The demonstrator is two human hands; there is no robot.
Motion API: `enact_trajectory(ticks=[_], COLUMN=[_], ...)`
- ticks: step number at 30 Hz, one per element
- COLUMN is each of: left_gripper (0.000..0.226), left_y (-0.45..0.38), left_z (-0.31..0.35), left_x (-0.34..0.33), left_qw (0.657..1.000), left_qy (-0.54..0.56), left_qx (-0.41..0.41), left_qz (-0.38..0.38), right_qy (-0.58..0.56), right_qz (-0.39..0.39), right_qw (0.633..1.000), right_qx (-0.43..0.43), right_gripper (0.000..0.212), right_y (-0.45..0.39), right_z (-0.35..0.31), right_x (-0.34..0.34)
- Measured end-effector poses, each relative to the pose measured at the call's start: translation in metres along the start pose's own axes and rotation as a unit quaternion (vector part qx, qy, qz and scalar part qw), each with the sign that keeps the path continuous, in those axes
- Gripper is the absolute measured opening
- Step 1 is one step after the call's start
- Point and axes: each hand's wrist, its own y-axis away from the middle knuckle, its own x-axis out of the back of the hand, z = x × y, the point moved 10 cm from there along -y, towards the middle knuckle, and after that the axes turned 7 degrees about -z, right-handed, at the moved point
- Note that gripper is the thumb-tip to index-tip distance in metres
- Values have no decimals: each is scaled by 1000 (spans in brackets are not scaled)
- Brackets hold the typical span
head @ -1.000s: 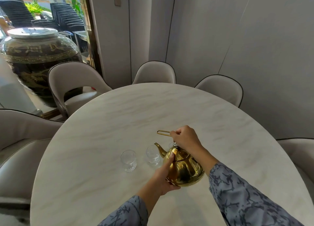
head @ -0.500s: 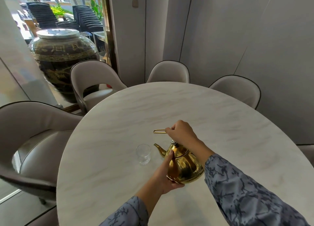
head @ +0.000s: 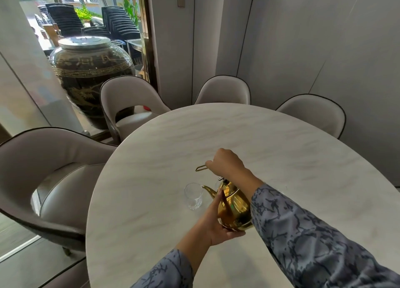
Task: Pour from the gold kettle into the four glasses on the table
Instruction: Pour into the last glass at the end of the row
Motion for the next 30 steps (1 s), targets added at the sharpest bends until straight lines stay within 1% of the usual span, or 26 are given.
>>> enact_trajectory(ticks=[3,11,23,30], left_gripper=[103,104,84,92], left_y=[-1,-3,0,-2], left_z=[1,0,-1,0], left_x=[-4,-10,-21,-19], left_qw=[1000,999,999,999], left_qy=[4,14,9,10], left_qx=[6,9,7,7], left_qz=[-14,-30,-50,-47], right_qy=[9,22,34,33], right_qz=[-1,-2,-7,-2], right_qw=[1000,1000,999,999], right_qx=[-4,-3,8,11], right_gripper=[41,39,38,37], right_y=[0,1,2,3], right_z=[-3,-7,-13,-13], right_x=[2,7,11,12])
